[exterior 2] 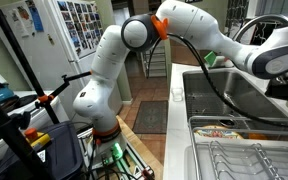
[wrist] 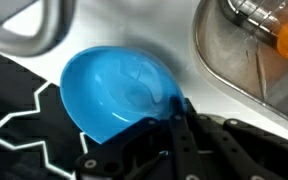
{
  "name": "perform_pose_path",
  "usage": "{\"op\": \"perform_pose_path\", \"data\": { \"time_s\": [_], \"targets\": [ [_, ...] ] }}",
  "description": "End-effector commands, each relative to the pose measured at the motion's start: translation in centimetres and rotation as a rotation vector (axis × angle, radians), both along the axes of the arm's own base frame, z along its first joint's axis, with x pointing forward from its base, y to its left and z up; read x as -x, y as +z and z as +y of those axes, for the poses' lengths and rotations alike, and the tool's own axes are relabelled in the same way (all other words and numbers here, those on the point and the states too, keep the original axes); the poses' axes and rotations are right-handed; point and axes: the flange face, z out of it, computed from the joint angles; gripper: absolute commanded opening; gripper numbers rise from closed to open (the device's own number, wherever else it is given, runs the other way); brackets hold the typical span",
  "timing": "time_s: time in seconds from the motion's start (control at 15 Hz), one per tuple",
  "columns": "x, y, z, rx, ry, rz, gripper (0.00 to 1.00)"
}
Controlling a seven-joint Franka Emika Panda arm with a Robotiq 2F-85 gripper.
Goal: Put the blue bowl in the drying rack
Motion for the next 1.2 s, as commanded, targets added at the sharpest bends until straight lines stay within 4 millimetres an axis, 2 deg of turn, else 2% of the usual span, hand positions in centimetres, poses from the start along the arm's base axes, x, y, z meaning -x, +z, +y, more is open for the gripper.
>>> {"op": "perform_pose_path", "data": {
  "time_s": [0.0,0.33,0.53,0.67,0.93,1.13],
  "targets": [
    [2.3,3.8,1.5,-0.019,-0.029,-0.04,0.01],
    [4.2,8.6,3.6,-0.023,-0.095,-0.128,0.01],
    [5.0,10.5,5.3,-0.068,-0.149,-0.199,0.01],
    [6.1,11.6,6.7,-0.157,-0.165,-0.274,0.01],
    [9.3,13.1,8.5,-0.316,-0.187,-0.438,0.01],
    [12.8,13.4,9.0,-0.457,-0.173,-0.548,0.01]
  ]
}}
